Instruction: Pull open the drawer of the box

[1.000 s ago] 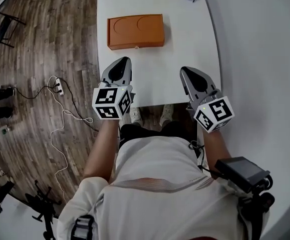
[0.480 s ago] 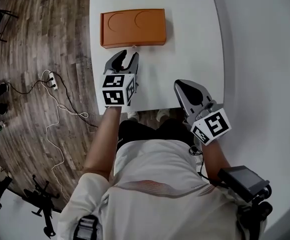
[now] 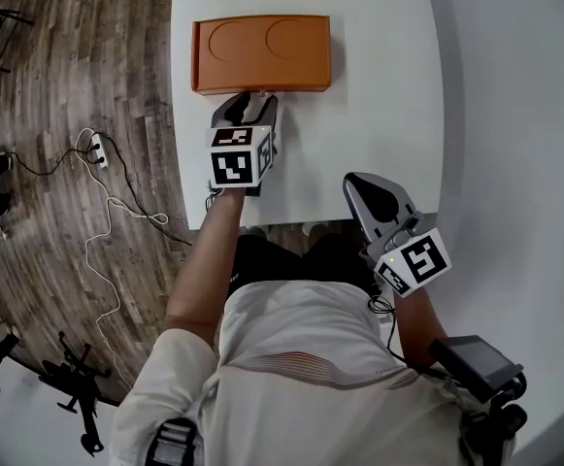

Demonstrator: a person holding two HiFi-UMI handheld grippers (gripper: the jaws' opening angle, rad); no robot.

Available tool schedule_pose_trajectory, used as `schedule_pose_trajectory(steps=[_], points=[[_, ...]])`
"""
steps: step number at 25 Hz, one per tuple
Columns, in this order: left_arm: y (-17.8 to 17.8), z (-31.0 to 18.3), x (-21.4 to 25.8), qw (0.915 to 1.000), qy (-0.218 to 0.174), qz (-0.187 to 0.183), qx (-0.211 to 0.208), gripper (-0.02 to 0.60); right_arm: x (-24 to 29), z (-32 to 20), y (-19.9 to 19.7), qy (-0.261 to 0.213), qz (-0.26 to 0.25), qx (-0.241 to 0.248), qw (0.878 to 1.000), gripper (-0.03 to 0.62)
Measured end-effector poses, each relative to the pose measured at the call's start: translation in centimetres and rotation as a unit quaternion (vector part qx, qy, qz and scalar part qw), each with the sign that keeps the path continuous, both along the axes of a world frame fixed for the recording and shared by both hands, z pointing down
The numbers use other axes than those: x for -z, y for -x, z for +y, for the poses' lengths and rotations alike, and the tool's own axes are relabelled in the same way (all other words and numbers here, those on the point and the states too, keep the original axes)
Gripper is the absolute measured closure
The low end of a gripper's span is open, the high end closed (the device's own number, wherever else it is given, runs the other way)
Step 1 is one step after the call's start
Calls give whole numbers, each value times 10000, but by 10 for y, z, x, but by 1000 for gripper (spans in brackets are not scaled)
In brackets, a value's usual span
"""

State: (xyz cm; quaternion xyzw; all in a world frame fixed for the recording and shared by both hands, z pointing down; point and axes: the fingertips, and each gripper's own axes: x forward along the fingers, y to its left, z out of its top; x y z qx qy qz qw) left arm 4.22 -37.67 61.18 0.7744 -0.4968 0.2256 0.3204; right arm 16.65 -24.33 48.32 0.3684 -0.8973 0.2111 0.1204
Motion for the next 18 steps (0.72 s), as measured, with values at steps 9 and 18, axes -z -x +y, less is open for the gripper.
schedule_pose_trajectory(steps=[9, 18], points=[[0, 4, -4, 9992, 228, 112, 301, 405, -1, 1, -7, 81, 27, -67, 9999, 591], [7, 4, 3, 9985, 234, 86, 487, 490, 4, 9, -1, -6, 180, 1, 9998, 591]])
